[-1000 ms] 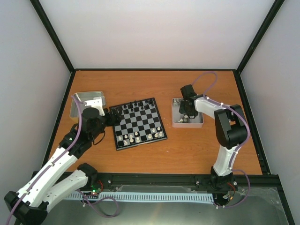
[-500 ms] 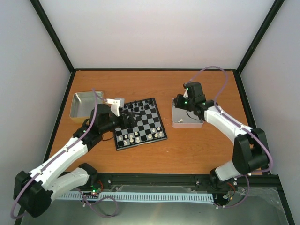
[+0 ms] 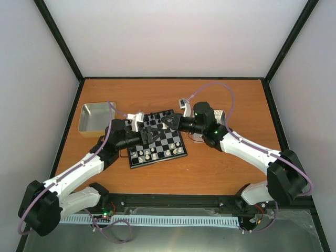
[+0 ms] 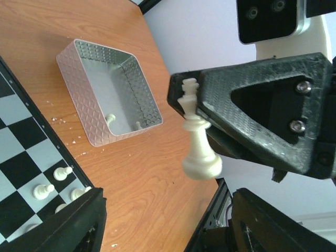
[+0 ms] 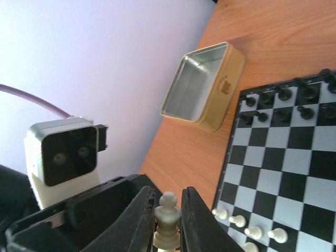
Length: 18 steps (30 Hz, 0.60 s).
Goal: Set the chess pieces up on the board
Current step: Place the chess piece on the chessboard.
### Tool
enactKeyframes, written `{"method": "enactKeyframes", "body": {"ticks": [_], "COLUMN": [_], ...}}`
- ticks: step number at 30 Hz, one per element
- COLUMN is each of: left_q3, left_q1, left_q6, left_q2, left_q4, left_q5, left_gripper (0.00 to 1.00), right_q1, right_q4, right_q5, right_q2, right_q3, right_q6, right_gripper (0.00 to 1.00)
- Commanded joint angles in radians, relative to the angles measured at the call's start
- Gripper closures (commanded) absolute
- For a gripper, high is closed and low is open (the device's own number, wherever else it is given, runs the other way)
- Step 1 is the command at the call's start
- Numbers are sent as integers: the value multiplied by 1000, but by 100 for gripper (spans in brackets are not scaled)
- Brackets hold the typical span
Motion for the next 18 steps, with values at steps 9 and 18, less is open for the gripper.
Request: {"method": "enactKeyframes", "body": {"ticks": [9, 18], "left_q3": [7, 16], "left_q1": [5, 5], "left_q6": [-105, -3], "left_q2": [31, 13], "left_q4": [196, 114], "left_q5": [39, 54], "left_gripper": [50, 83], "right_q1": [69, 69], "right_q4": [56, 10], "right_q5": [-58, -47], "right_q2": [13, 21], "right_q3": [25, 49], "right_q6": [17, -11], "right_gripper": [85, 82]}}
